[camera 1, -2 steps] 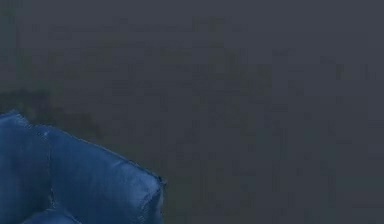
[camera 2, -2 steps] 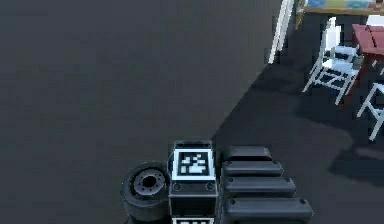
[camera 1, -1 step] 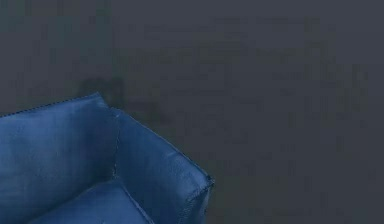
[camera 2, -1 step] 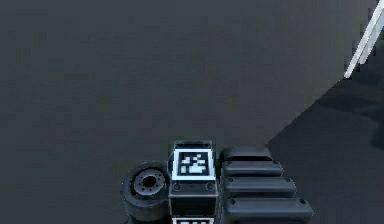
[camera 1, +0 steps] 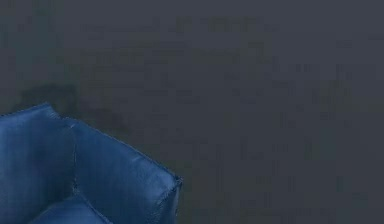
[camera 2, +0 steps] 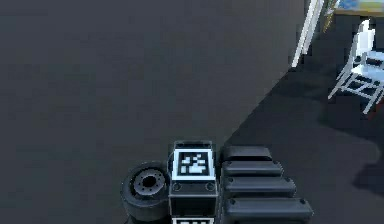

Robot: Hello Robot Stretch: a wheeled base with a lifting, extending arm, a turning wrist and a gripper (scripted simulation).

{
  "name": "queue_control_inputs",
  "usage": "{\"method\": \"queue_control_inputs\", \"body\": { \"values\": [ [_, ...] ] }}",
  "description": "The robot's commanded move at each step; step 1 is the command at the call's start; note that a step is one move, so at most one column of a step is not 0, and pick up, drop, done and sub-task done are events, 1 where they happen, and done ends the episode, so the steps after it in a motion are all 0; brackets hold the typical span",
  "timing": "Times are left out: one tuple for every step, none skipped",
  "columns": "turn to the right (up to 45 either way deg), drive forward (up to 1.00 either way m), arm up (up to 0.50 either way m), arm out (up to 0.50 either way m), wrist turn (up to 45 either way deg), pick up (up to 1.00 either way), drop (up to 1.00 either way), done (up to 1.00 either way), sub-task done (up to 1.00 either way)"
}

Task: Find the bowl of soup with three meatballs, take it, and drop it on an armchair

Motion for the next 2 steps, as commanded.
{"method": "queue_control_inputs", "body": {
  "values": [
    [-45.0,0.0,0.0,0.0,0.0,0.0,0.0,0.0,0.0],
    [-45.0,0.0,0.0,0.0,0.0,0.0,0.0,0.0,0.0]
  ]
}}
